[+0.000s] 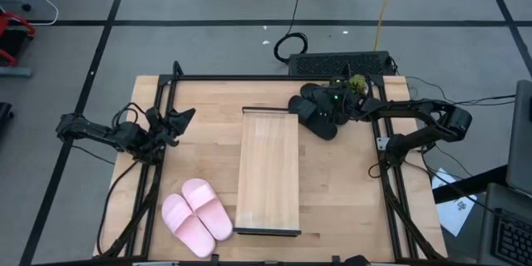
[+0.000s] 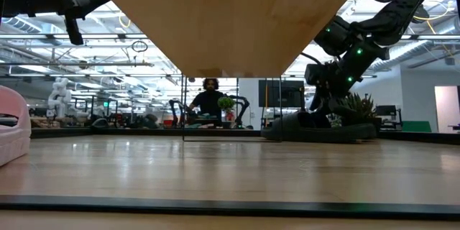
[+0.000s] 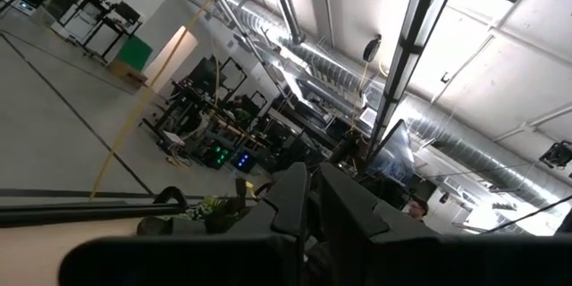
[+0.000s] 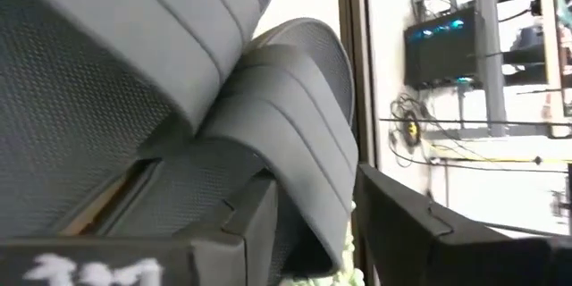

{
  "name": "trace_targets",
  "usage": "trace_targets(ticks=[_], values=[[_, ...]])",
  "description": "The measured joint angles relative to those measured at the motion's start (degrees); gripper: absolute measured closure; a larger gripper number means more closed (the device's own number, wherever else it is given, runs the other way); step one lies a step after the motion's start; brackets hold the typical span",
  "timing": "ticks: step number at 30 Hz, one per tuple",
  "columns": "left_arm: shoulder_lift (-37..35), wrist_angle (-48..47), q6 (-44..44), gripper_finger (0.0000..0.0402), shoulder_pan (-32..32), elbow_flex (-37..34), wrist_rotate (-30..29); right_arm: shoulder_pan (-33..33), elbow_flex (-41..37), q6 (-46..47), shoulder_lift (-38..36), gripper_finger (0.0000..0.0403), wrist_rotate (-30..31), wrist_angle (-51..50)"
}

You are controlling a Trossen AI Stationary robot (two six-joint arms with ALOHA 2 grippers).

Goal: Pick and place slides into the shelf
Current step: Put the right black slide on the shelf

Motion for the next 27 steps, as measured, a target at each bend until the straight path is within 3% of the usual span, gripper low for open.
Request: trace_targets(ticks=[10,21,27], values=[[0.0,-0.03,0.0,0.0369,0.0,0.0,0.0,-0.34,0.0,1.23,0.0,0.0275,-1.32,0.02],[0.01,-0.2,-0.21,0.0369,-0.01,0.0,0.0,-0.82,0.04,2.37,0.0,0.0393,-0.7,0.09],[0.02,-0.2,-0.21,0.0369,0.0,0.0,0.0,-0.67,0.11,-0.41,-0.99,0.0397,4.85,0.45]])
